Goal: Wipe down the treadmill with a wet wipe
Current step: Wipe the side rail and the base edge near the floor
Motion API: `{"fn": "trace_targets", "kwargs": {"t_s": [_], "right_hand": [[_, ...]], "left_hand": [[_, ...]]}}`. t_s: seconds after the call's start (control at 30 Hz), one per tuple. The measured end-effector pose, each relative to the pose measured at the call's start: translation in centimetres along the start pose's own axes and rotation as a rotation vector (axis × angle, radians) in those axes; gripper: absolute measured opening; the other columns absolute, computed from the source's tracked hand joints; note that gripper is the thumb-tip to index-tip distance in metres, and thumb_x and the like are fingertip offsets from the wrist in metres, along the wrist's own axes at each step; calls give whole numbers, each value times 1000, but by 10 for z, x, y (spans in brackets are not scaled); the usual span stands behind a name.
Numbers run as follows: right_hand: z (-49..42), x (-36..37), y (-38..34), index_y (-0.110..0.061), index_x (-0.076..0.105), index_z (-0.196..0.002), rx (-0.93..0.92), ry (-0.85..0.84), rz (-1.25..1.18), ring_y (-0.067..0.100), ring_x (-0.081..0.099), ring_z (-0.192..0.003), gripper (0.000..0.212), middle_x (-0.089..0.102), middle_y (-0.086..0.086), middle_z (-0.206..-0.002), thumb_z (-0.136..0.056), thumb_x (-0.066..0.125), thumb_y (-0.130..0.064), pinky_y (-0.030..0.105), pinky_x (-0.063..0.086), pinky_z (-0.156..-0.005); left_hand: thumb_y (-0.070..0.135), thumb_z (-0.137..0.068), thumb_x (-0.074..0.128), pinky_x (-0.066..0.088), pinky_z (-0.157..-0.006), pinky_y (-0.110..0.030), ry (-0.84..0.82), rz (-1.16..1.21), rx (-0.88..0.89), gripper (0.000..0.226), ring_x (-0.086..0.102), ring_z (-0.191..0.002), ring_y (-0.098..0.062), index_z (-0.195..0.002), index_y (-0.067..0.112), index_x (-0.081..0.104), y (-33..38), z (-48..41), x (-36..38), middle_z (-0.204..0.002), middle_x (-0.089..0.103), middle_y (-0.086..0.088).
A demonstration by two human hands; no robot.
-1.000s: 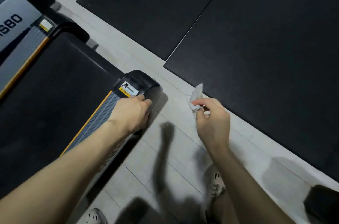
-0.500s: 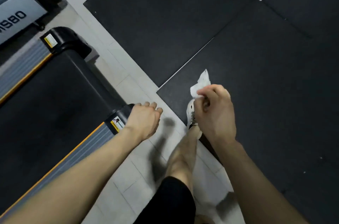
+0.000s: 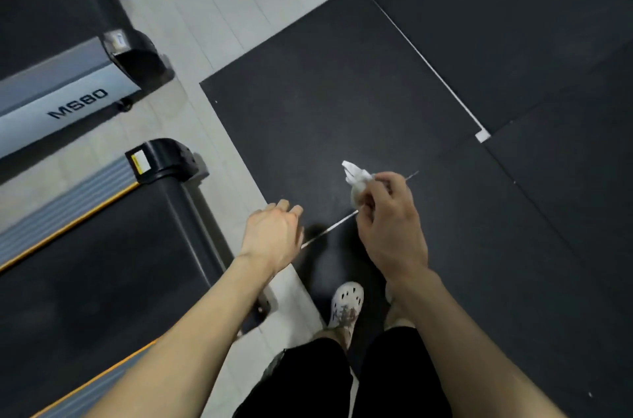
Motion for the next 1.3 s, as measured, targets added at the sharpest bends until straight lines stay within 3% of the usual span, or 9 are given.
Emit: {"fn": "trace_targets", "kwargs": {"t_s": [0.1,0.23,0.33,0.47,0.67,0.87,1.0,1.17,1.3], "right_hand": [[-61,-20,-22,-7,70,-118,-62,-38,-9,20,58,-114,26,56,2,-128,-93,69,-1,34,59,-87],[-140,-16,-57,-12,71,-112,-215,-166,-62,17,57,-113,20,51,-12,-121,-94,70,-2,30,51,-91],[-190,11,-91,-14,67,-96,-363,-351,-8,17,56,-111,14,53,-10,-117,-91,72,-1,31,53,-84],[-245,52,-158,-17,63,-95,-601,-544,121,17,56,-107,14,54,-7,-116,-90,71,-7,37,59,-72],[-327,124,-274,-15,62,-92,-922,-669,165,21,54,-96,19,55,-3,-108,-87,67,2,39,56,-70],[-418,177,-375,-18,61,-93,-1129,-660,199,17,54,-95,10,54,-7,-107,-99,66,-12,35,57,-64],[-462,207,-445,-16,62,-96,-1262,-664,231,20,53,-89,11,53,-4,-101,-106,61,-21,32,51,-59],[-492,271,-542,-17,65,-96,-1375,-774,145,23,55,-89,6,57,0,-99,-96,69,-12,34,50,-59],[-491,353,-609,-19,63,-97,-1518,-947,131,22,55,-94,25,55,-2,-103,-83,70,1,38,54,-63]], "left_hand": [[44,-105,46,54,-83,-39,3,78,-126,36,65,-108,-25,-132,25,59,-38,-21,-47,-122,64,0],[41,-105,46,53,-85,-38,-21,162,-333,37,65,-113,-24,-137,25,58,-97,-36,-87,-125,64,1],[40,-105,47,51,-82,-38,-66,245,-459,38,65,-112,-26,-139,25,57,-127,-32,-104,-125,62,0],[43,-105,45,53,-82,-38,-60,359,-643,37,65,-109,-24,-135,25,58,-159,-18,-123,-122,62,2],[46,-106,44,56,-88,-38,-63,540,-938,41,65,-117,-22,-141,28,55,-223,-18,-115,-128,62,4],[44,-107,47,54,-91,-40,-60,679,-1034,43,64,-122,-26,-146,27,54,-315,-81,-139,-137,61,2],[41,-105,50,58,-87,-41,72,665,-1120,40,66,-118,-25,-141,26,59,-385,-101,-189,-131,65,2],[39,-106,49,56,-84,-40,121,651,-1208,41,64,-118,-24,-144,27,56,-465,-117,-211,-129,64,2],[40,-104,48,58,-81,-40,107,695,-1411,32,66,-109,-24,-130,27,62,-524,-106,-191,-119,65,3]]}}
Point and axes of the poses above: each hand's wrist, its own z-axis away from the middle knuckle, its own x-axis out of the palm, y = z × x, the point moved 10 cm from there along -z, towards the middle knuckle
